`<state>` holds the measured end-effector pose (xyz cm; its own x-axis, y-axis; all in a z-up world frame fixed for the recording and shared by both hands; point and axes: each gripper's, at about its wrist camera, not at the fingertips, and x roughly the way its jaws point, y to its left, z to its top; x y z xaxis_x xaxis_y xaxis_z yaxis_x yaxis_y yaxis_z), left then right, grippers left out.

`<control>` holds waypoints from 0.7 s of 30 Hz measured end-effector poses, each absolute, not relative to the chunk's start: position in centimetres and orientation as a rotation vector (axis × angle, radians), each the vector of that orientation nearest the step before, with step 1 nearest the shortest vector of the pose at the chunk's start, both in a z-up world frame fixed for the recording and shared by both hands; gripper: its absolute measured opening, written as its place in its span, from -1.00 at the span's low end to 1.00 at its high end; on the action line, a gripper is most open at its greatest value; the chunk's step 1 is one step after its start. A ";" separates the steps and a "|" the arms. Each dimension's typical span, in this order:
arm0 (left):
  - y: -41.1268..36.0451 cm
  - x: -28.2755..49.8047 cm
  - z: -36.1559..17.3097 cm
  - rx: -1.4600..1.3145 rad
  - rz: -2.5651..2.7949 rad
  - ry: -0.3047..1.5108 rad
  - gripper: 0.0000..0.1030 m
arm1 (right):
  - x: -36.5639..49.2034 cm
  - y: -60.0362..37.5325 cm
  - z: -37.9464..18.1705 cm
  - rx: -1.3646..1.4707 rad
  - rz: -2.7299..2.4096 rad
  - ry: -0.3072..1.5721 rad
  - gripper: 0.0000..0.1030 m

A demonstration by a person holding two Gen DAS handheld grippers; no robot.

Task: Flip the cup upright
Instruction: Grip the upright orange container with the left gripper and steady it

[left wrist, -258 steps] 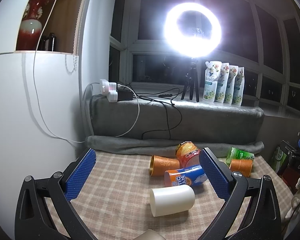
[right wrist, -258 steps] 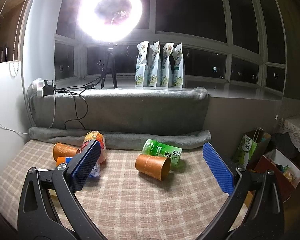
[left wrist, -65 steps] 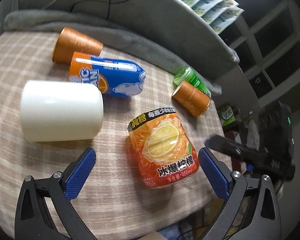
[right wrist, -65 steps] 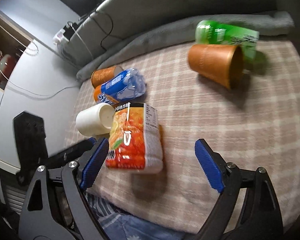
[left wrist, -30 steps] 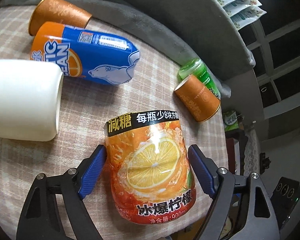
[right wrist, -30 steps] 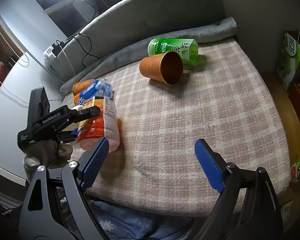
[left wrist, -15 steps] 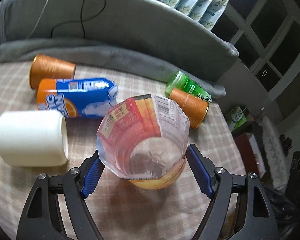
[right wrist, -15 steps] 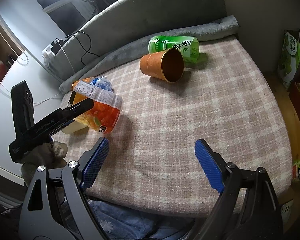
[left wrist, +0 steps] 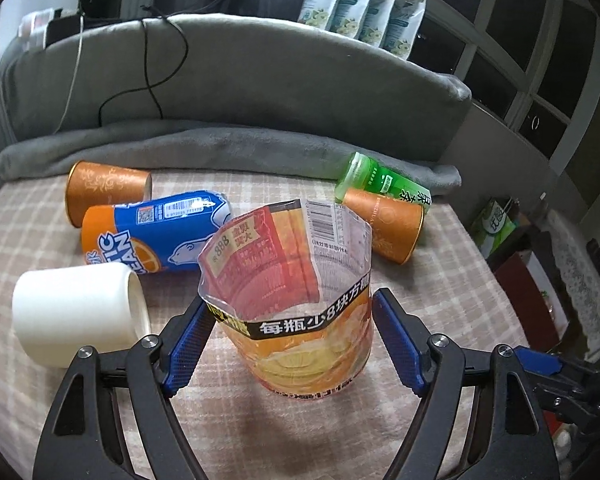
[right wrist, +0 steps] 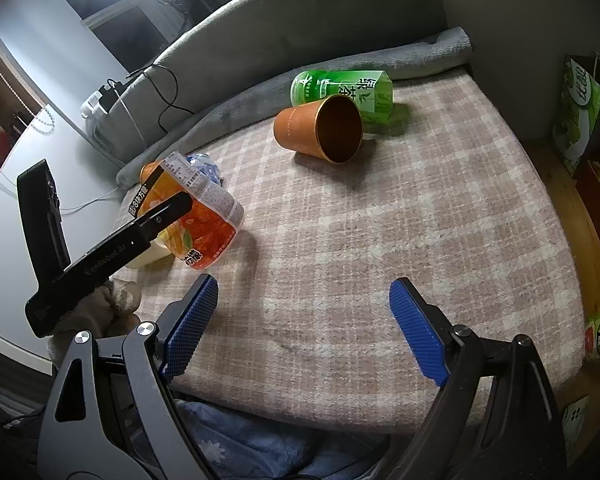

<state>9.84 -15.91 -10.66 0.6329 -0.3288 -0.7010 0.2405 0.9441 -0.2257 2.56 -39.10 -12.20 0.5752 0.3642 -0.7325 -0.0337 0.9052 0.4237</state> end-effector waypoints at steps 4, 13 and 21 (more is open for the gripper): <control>-16.5 9.7 -10.8 -0.077 -0.324 0.809 0.54 | 2.3 -39.3 -12.2 0.393 0.231 0.934 0.75; -17.9 9.5 -11.5 -0.004 -0.343 0.796 0.54 | 2.1 -39.5 -12.2 0.403 0.222 0.935 0.75; -18.6 9.0 -11.8 0.028 -0.385 0.789 0.54 | 1.9 -39.8 -12.2 0.411 0.212 0.928 0.75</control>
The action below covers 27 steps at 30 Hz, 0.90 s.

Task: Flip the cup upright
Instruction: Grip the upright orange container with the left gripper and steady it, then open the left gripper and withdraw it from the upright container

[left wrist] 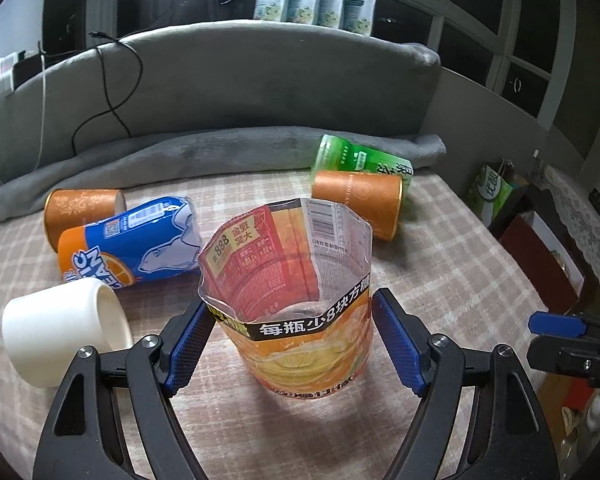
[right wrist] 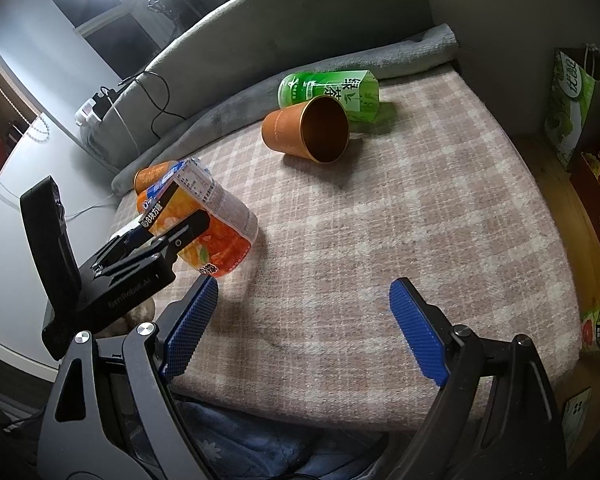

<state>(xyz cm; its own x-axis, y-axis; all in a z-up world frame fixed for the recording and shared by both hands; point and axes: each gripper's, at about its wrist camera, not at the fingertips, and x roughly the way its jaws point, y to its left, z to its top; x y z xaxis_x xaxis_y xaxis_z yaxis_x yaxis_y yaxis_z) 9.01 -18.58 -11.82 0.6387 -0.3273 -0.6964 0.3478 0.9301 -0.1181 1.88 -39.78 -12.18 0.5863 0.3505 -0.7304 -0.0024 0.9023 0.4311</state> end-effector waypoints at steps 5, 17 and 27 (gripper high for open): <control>-18.9 8.7 -11.9 0.030 -0.418 0.787 0.54 | 1.6 -39.8 -12.1 0.409 0.207 0.923 0.75; -20.0 8.4 -12.1 0.043 -0.484 0.824 0.57 | 1.5 -39.8 -11.8 0.406 0.207 0.906 0.75; -19.0 6.8 -11.1 0.028 -0.525 0.833 0.57 | 1.3 -38.1 -10.0 0.310 0.182 0.823 0.75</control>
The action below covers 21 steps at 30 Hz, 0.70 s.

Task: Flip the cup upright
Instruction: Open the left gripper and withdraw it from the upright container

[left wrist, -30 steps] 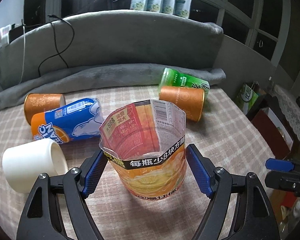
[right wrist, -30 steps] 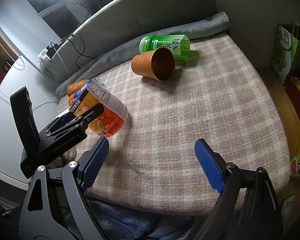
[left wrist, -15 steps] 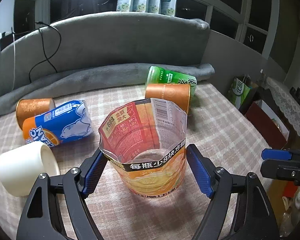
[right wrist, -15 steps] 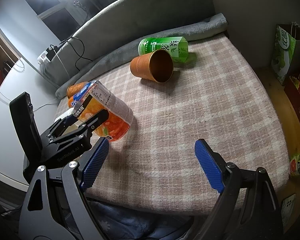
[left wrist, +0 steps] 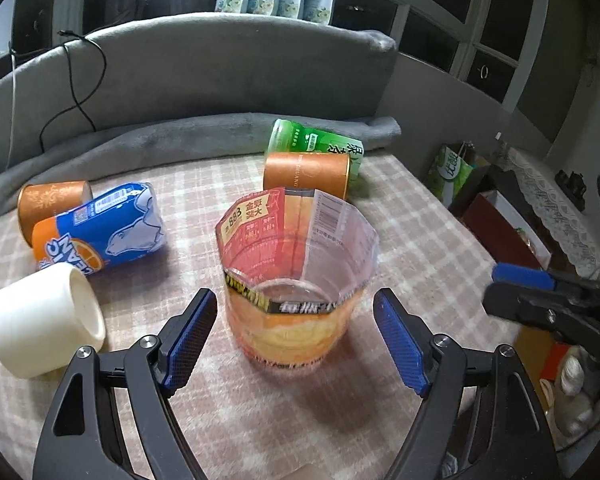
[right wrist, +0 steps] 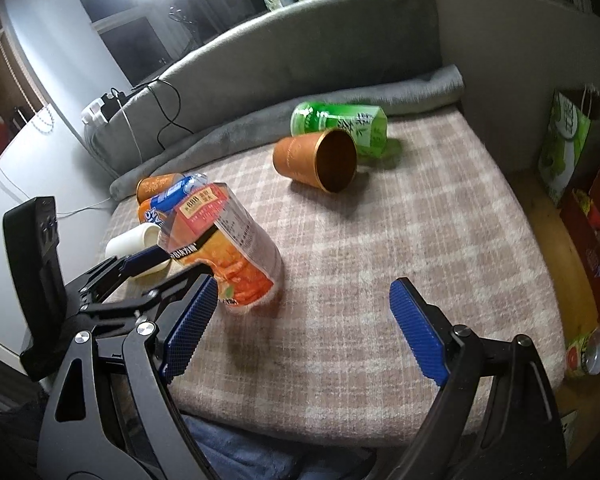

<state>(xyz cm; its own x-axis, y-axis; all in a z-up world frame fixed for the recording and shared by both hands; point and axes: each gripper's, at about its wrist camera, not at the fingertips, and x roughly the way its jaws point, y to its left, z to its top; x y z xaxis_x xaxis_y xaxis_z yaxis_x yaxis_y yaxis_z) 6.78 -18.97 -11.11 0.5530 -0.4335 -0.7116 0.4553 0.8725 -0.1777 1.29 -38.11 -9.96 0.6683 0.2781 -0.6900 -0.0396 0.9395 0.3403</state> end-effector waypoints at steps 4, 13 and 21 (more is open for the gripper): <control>-18.0 5.9 -10.5 0.017 -0.532 0.830 0.57 | 1.3 -37.1 -9.0 0.267 0.172 0.792 0.75; -14.7 4.5 -9.0 -0.007 -0.529 0.828 0.57 | 0.7 -34.9 -7.6 0.163 0.129 0.714 0.75; -9.0 3.3 -6.7 -0.087 -0.401 0.735 0.57 | -0.5 -32.7 -6.5 0.070 0.083 0.604 0.89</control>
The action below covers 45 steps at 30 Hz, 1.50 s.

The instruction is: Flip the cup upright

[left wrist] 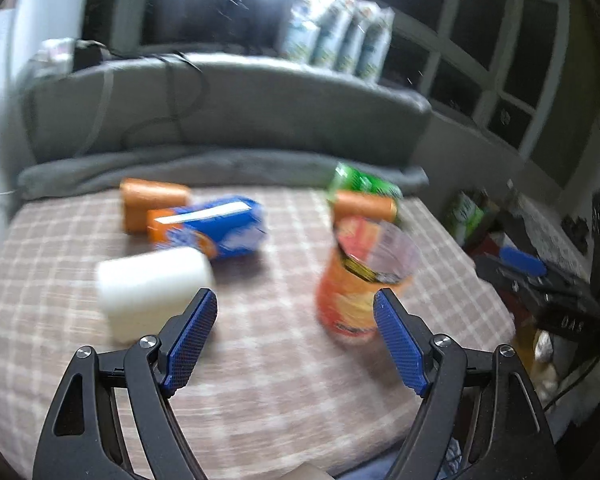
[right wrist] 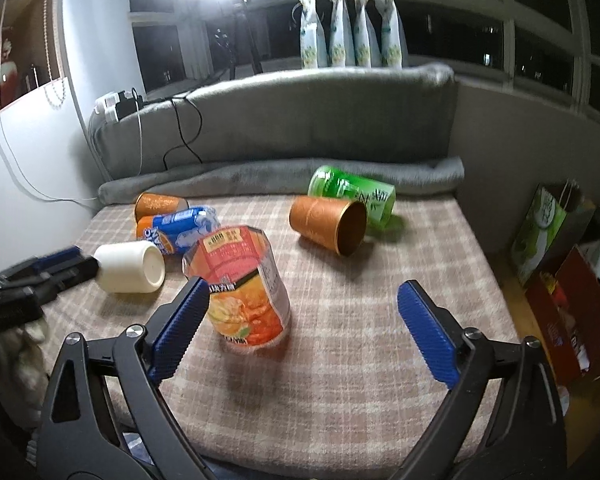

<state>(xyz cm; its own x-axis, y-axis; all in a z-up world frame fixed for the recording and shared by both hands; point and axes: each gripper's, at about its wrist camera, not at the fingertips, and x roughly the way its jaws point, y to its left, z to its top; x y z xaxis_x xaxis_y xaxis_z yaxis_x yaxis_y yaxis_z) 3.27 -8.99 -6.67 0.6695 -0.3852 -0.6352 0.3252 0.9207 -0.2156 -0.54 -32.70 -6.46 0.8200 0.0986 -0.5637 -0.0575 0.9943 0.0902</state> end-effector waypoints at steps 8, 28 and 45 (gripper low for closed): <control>-5.0 1.5 -3.1 -0.088 -0.227 0.520 0.57 | -1.4 -31.2 -5.0 0.017 0.011 0.479 1.00; -3.2 -0.6 0.1 -0.045 -0.108 0.310 0.64 | -2.3 -29.8 -2.0 0.003 -0.139 0.277 1.00; -3.2 -0.4 -0.3 -0.051 -0.123 0.327 0.64 | -2.1 -30.0 -2.0 0.013 -0.151 0.267 1.00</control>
